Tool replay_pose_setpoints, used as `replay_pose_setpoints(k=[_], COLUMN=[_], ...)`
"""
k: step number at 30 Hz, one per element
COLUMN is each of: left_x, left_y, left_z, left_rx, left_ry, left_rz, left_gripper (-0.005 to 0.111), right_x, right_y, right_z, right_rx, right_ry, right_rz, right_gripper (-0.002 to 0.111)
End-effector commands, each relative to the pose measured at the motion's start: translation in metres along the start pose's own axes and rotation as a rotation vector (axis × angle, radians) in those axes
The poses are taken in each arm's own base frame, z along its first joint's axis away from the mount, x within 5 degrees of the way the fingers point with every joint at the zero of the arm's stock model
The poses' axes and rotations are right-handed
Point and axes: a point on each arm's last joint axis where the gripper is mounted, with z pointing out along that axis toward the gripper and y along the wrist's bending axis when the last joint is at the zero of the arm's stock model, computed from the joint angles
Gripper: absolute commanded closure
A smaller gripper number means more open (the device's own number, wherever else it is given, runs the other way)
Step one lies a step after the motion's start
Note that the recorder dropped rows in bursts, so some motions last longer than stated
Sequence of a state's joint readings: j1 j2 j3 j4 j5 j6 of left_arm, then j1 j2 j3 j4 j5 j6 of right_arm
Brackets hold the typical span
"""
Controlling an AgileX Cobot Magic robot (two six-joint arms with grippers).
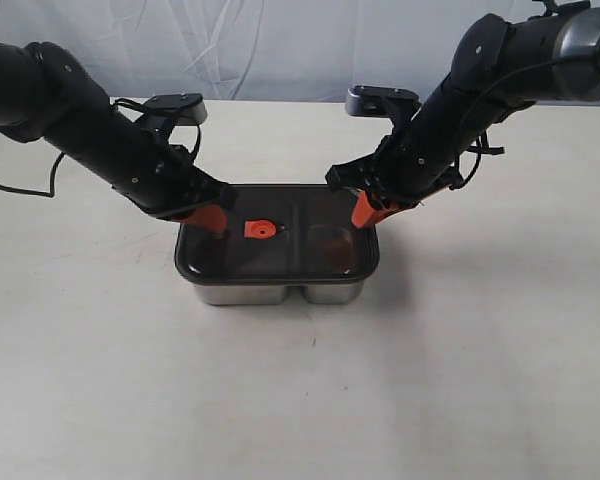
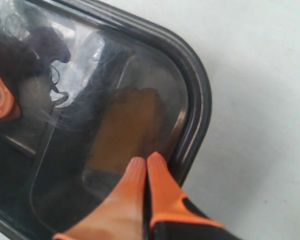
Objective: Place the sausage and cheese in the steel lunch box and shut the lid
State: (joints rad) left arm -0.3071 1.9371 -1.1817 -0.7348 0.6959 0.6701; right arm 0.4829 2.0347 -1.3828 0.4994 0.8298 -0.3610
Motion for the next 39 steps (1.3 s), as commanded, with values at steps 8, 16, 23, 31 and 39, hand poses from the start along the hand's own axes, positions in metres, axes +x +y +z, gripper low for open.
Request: replay_pose_setpoints(k=[8,16,23,31,39], left_x=[0.017,0.026,0.022,-0.010,-0.036], left_y=[0.007,0.011,0.010,-0.001,0.009], left_z=[0.020,0.034,0.031,-0.018,-0.085], left_rx=[0.002,0.036,0.028,-0.032,-0.165], left_ry=[0.112,0.183,0.155,-0.029,-0.249], left_rz=[0.004,-0.030,-0.031,0.064,0.085], left_gripper=[0.106,0.106,0.106,0.106,0.106], right_x=[0.010,-0.010,-0.013,-0.013,-0.019], right_y=[-0.005,0.008,0.009,0.009,0.009], right_z=[0.020,-0.014,-0.019,-0.018,-0.041], right_rx=[0.001,0.010,0.012,0.011,0.097], right_ry=[0.084,-0.047,-0.061,-0.059,-0.153], right_rz=[-0.002,-0.045,-0.054,-0.054,-0.127], right_gripper=[0.109,0.109,0.109,0.109,0.109])
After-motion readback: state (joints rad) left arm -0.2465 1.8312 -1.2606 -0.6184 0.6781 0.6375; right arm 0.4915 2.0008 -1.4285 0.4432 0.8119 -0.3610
